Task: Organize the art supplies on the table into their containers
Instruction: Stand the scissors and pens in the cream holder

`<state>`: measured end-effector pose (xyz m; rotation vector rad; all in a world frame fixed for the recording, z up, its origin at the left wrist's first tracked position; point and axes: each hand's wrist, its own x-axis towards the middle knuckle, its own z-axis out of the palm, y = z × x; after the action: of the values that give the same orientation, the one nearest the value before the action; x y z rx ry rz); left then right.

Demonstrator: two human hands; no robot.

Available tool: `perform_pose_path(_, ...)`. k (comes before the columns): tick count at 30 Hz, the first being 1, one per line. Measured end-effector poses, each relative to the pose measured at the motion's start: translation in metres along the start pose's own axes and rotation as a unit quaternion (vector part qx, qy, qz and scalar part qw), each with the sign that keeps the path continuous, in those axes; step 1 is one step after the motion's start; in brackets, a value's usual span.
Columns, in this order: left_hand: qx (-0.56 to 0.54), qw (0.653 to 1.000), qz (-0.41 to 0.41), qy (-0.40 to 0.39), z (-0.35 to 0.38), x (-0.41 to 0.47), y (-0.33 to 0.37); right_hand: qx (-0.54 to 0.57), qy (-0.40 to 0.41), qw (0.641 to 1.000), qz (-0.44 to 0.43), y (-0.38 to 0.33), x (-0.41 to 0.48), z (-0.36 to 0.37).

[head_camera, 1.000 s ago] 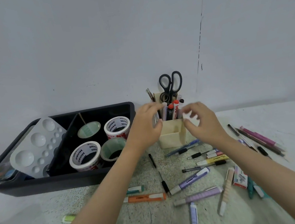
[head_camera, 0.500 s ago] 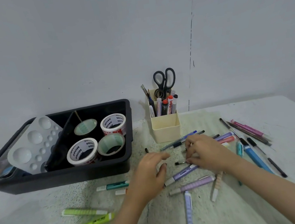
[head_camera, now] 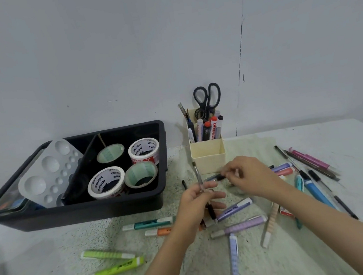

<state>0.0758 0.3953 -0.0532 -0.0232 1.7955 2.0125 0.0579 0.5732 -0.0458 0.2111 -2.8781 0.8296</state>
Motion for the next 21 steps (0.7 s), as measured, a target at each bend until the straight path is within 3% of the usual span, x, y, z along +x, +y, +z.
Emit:
perform_pose_path(2,-0.058,0.997,-0.037,0.028,-0.002,0.0,-0.002,-0.134,-0.045,0.99,-0.014,0.012,0.001,0.007)
perform_pose_path(6,-0.121,0.989,-0.071,0.047,-0.003,0.001,-0.003,-0.198,-0.035,0.978,-0.06,0.016,0.001,0.015)
perform_pose_path(10,-0.166,0.979,-0.098,0.063,-0.004,0.005,-0.002,-0.143,0.035,0.984,-0.103,0.006,0.0,0.009)
perform_pose_path(15,-0.228,0.964,-0.137,0.019,-0.002,0.007,-0.001,-0.039,0.22,0.953,-0.203,-0.033,-0.028,0.009)
perform_pose_path(18,-0.301,0.941,-0.152,-0.007,0.0,0.009,0.0,-0.014,0.187,0.949,-0.253,-0.043,-0.05,0.021)
perform_pose_path(21,-0.319,0.935,-0.157,-0.02,-0.003,0.01,-0.001,0.03,0.076,0.954,-0.288,-0.032,-0.064,0.027)
